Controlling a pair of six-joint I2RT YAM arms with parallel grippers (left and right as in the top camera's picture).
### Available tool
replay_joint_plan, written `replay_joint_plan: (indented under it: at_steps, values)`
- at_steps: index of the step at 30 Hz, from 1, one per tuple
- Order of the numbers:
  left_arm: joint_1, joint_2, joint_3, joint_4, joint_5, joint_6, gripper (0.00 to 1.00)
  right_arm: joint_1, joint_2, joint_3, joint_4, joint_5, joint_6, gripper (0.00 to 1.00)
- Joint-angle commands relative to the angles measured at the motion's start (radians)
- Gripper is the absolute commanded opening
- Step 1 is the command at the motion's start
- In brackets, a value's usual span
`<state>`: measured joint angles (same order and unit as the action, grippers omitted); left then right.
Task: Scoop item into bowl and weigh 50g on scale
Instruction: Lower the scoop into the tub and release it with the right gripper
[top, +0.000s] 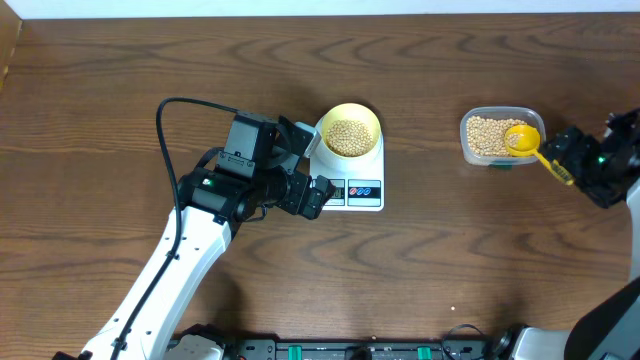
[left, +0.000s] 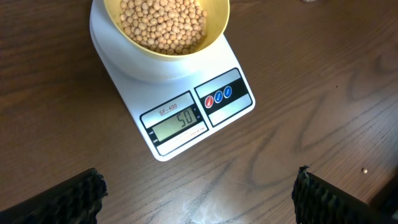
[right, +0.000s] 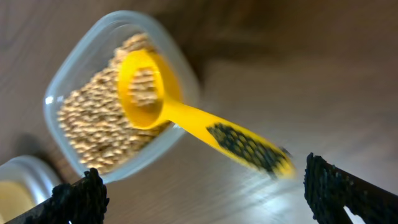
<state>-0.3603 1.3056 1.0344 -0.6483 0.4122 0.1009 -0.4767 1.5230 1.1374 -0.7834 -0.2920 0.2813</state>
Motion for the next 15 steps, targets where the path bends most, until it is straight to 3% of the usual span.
replay_joint_plan:
  at_steps: [1, 8, 15]
  values:
    - [-0.001, 0.002, 0.000, -0.001, -0.006, -0.005, 0.98, -0.021, -0.054, 0.013, -0.033, 0.146, 0.003, 0.99]
    - [-0.001, 0.002, 0.000, -0.001, -0.006, -0.005, 0.98, -0.055, -0.109, 0.013, -0.083, 0.181, 0.003, 0.99]
    - [-0.001, 0.002, 0.000, -0.001, -0.006, -0.005, 0.98, -0.055, -0.284, 0.013, -0.119, 0.180, 0.003, 0.99]
